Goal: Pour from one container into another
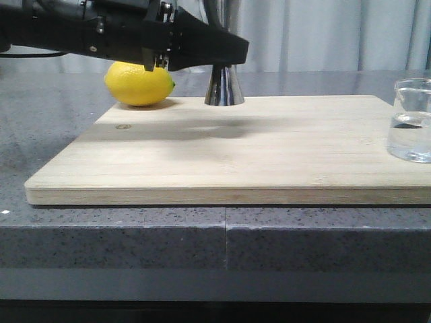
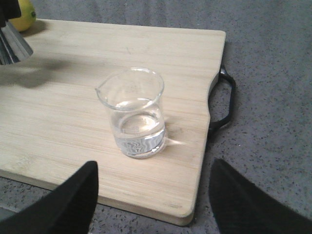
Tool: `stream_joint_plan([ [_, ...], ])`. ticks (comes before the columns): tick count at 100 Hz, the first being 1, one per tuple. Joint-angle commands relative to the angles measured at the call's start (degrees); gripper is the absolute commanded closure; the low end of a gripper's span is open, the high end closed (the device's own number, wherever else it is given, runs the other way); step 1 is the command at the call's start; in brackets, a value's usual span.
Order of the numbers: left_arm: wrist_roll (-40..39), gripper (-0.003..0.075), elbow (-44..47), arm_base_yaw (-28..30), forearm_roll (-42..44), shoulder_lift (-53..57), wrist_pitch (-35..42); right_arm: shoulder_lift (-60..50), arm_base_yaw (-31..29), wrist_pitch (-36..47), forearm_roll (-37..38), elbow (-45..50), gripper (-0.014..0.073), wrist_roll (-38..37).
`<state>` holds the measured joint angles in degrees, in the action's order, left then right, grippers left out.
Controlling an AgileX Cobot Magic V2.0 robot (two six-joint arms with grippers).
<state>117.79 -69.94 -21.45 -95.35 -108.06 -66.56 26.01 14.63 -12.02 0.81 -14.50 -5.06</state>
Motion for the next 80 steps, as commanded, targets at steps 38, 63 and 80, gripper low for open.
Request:
stream_joint_plan([
  [38, -2.3, 0.0741, -4.7, -3.5, -2.8, 3.5, -6.8, 8.5, 0.3, 18.8, 0.8, 1.7, 0.0151, 0.9],
  [63, -2.6, 0.0741, -4.7, -3.5, -2.8, 3.5, -6.8, 17.1, 0.7, 25.3, 1.1, 1.7, 0.0151, 0.9],
  [80, -2.6, 0.0741, -4.7, -3.5, -2.8, 3.5, -6.8, 21.7, 0.7, 31.6, 1.9, 1.7, 0.0151, 0.9],
])
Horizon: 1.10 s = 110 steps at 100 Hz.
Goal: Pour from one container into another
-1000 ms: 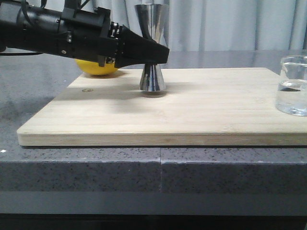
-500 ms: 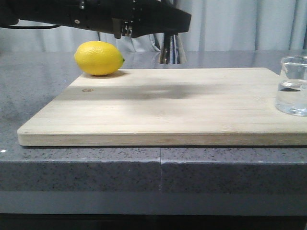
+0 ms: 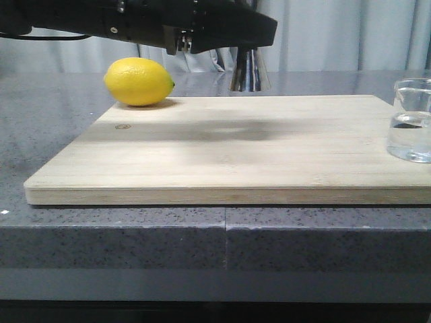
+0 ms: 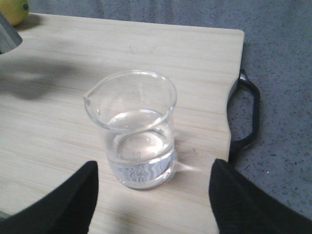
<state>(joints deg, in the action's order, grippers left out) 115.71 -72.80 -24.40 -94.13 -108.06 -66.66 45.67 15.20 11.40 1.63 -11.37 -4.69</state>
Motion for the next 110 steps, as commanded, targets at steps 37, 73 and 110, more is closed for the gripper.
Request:
stream_joint_plan([
  [37, -0.5, 0.0741, -1.8, -0.5, -4.0, 3.5, -6.7, 9.8, 0.1, 18.9, 2.5, -1.5, 0.0151, 0.5],
  [73, -0.5, 0.0741, -1.8, -0.5, -4.0, 3.5, -6.7, 15.3, 0.1, 25.0, 2.8, -1.5, 0.0151, 0.5],
  [110, -0.5, 0.0741, -1.8, -0.5, -4.0, 3.5, -6.7, 19.4, 0.1, 30.0, 3.3, -1.5, 0.0151, 0.5],
])
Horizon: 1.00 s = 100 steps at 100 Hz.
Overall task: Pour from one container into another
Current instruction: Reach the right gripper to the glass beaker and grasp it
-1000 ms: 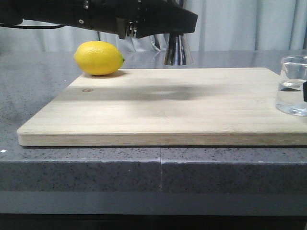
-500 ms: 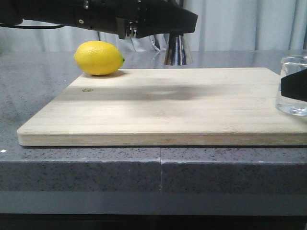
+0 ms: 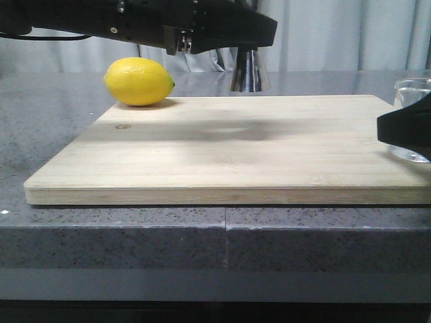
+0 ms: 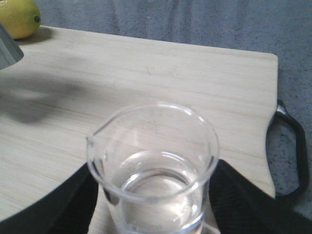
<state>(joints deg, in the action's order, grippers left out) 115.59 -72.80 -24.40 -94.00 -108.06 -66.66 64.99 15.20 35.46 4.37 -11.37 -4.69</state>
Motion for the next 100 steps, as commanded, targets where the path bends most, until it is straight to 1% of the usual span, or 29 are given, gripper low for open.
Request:
stream_joint_plan([
  [1, -0.4, 0.0741, -1.8, -0.5, -4.1, 3.5, -6.7, 0.1, 0.1, 6.0, 0.6, -1.5, 0.0151, 0.5],
  [20, -0.4, 0.0741, -1.8, -0.5, -4.1, 3.5, -6.7, 0.1, 0.1, 6.8, 0.6, -1.5, 0.0163, 0.5],
  [31, -0.4, 0.0741, -1.8, -0.5, -4.1, 3.5, -6.7, 0.1, 0.1, 6.8, 0.6, -1.5, 0.023, 0.5],
  [40, -0.4, 0.0741, -1.8, -0.5, -4.0, 3.5, -6.7, 0.1, 0.1, 6.8, 0.6, -1.5, 0.026, 0.5],
  [76, -0.4, 0.0741, -1.8, -0.5, -4.0, 3.5, -6.7, 0.1, 0.1, 6.4, 0.6, -1.5, 0.0272, 0.5],
  [100, -0.4, 0.0741, -1.8, -0.5, -4.0, 3.5, -6.7, 0.1, 0.1, 7.1, 0.6, -1.5, 0.0391, 0.5],
])
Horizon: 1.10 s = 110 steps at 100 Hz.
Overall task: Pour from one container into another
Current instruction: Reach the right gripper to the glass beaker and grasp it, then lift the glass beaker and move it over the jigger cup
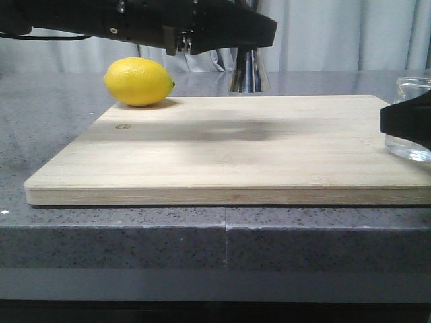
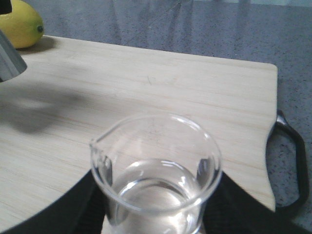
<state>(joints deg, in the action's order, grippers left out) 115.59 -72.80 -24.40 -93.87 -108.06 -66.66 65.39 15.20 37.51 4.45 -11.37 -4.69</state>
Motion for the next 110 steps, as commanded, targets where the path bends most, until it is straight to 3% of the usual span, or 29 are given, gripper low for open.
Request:
stream_joint_plan([
  [1, -0.4, 0.0741, -1.8, -0.5, -4.1, 3.5, -6.7, -0.3, 0.1, 5.2, 0.5, -1.5, 0.0393, 0.5],
  [39, -0.4, 0.0741, -1.8, -0.5, -3.8, 3.5, -6.7, -0.6, 0.1, 4.8, 3.3, -6.7, 0.0394, 0.5],
  [110, -0.4, 0.0741, -1.8, -2.6, -3.5, 3.5, -6.7, -0.6, 0.2, -15.8, 11.1, -31.1, 0.0394, 0.5],
])
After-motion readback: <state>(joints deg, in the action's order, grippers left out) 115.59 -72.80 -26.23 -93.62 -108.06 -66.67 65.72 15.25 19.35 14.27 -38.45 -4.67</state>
